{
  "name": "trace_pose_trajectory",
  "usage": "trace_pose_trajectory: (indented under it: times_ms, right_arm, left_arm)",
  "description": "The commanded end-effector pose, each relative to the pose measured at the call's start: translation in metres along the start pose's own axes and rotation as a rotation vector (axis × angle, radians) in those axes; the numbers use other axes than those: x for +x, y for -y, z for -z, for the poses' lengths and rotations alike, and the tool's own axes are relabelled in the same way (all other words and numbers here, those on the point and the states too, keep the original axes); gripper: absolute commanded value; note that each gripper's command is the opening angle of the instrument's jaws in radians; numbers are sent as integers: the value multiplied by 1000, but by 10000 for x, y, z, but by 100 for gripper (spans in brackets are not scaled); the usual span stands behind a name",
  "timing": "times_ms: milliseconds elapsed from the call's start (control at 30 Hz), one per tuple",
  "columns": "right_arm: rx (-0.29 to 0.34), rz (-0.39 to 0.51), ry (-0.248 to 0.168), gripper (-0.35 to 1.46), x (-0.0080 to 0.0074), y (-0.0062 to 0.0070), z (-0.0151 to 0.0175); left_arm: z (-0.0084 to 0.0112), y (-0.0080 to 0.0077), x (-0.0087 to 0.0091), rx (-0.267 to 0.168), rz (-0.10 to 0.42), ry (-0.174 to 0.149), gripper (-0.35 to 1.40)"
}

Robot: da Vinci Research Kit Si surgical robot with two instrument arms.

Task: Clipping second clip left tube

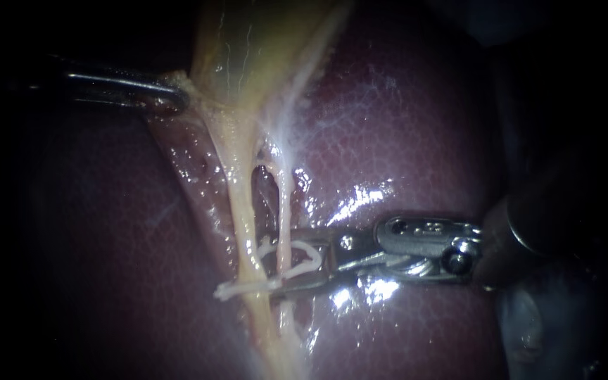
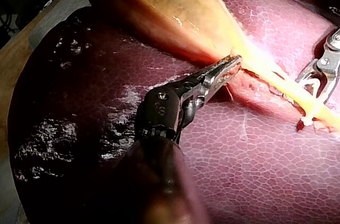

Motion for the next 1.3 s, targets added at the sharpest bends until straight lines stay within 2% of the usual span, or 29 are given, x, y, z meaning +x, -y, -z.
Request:
trace_pose_trajectory:
  times_ms: [33, 200, 400, 600, 767, 967, 1067, 1200, 1300]
  right_arm:
    - [1, 1, 0, 49, 0, 0, 1]
    - [3, 0, 0, 49, 0, 1, 5]
    - [18, -6, 1, 49, 4, 5, 38]
    - [32, -16, 0, 48, 15, 12, 75]
    - [30, -34, -5, 48, 35, 23, 90]
    - [40, -87, -32, 48, 56, 40, 82]
    - [44, -123, -50, 49, 61, 43, 73]
    - [53, -168, -61, 49, 60, 41, 61]
    - [52, -182, -59, 49, 53, 35, 54]
  left_arm:
    - [0, 0, 0, 1, 0, 0, -35]
    - [0, 0, 0, 1, 0, 0, -35]
    - [1, 0, 1, 1, 0, 0, -35]
    - [1, 0, 0, 1, 0, 0, -35]
    - [0, 0, 0, 1, 0, 0, -35]
    - [-1, 0, 0, 0, 0, 0, -35]
    - [-2, 0, 0, -1, 0, 0, -35]
    - [-2, 0, 1, -1, 0, 0, -35]
    - [-2, 0, 1, -1, 0, 0, -35]
